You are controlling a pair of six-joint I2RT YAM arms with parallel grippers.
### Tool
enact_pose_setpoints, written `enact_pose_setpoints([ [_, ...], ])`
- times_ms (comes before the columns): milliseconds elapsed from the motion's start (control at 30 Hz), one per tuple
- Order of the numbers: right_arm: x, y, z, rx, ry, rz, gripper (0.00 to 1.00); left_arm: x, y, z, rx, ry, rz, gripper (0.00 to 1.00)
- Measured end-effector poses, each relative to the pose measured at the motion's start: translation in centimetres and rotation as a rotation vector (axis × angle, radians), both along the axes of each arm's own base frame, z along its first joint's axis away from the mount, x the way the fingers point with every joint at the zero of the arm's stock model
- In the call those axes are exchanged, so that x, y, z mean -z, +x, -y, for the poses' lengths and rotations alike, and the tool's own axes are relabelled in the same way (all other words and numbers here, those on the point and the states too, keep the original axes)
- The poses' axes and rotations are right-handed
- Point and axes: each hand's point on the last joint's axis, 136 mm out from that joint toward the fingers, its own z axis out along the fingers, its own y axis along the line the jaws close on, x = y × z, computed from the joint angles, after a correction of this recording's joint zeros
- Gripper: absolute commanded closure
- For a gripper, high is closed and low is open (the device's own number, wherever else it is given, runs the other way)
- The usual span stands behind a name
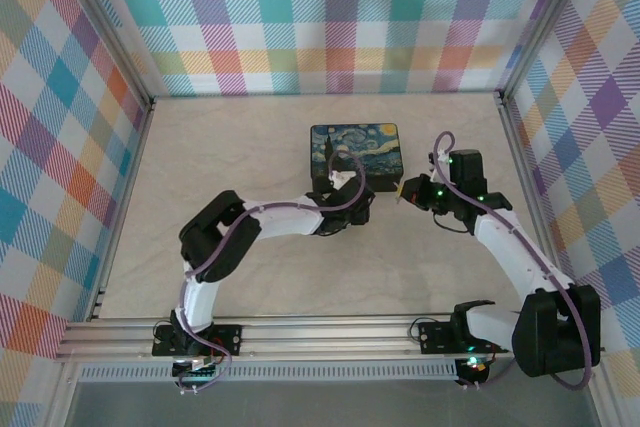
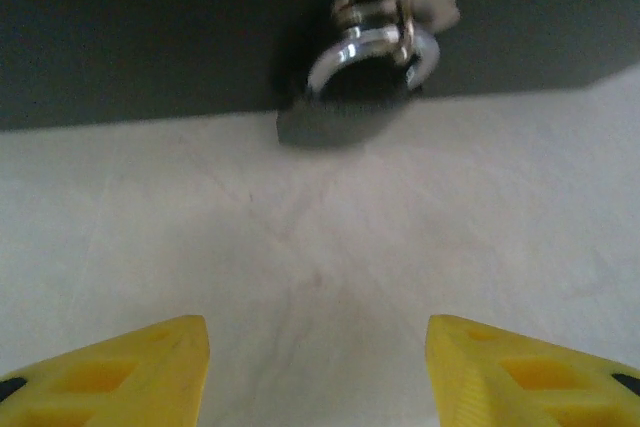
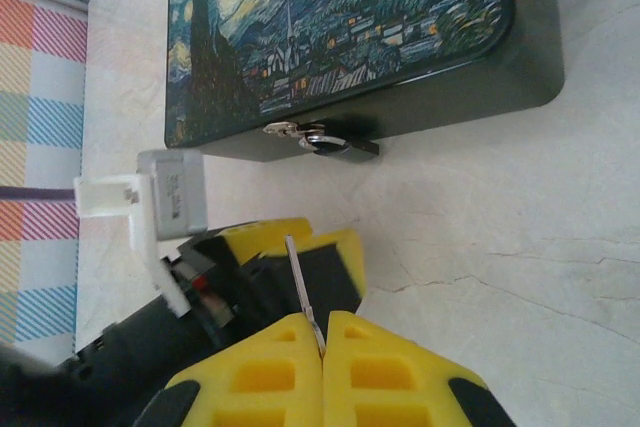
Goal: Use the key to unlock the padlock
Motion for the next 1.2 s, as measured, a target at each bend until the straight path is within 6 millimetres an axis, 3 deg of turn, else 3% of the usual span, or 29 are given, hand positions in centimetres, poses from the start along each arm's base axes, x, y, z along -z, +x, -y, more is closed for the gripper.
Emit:
enact_pose_setpoints([
  [333, 0.7, -1.0, -0.2, -0.023, 0.03, -0.024, 0.99, -0.9, 4.7, 2.4, -0.106, 0.013, 0.114, 0.45],
  [667, 0.3, -1.3, -0.4, -0.037, 0.048, -0.017, 0.99, 1.0, 5.4, 1.4, -0.147, 0.101, 0.103, 0.48],
  [1033, 0.1, -1.7, -0.6, -0.069, 0.048, -0.006, 0.99, 1.4, 6.5, 0.8, -0.128, 0.119, 0.09, 0.75],
  [1200, 0.0, -2.3, -0.5, -0.081, 0.048, 0.004, 0.98, 1.3, 6.4, 0.6, -0.069, 0.162, 0.067, 0.78],
])
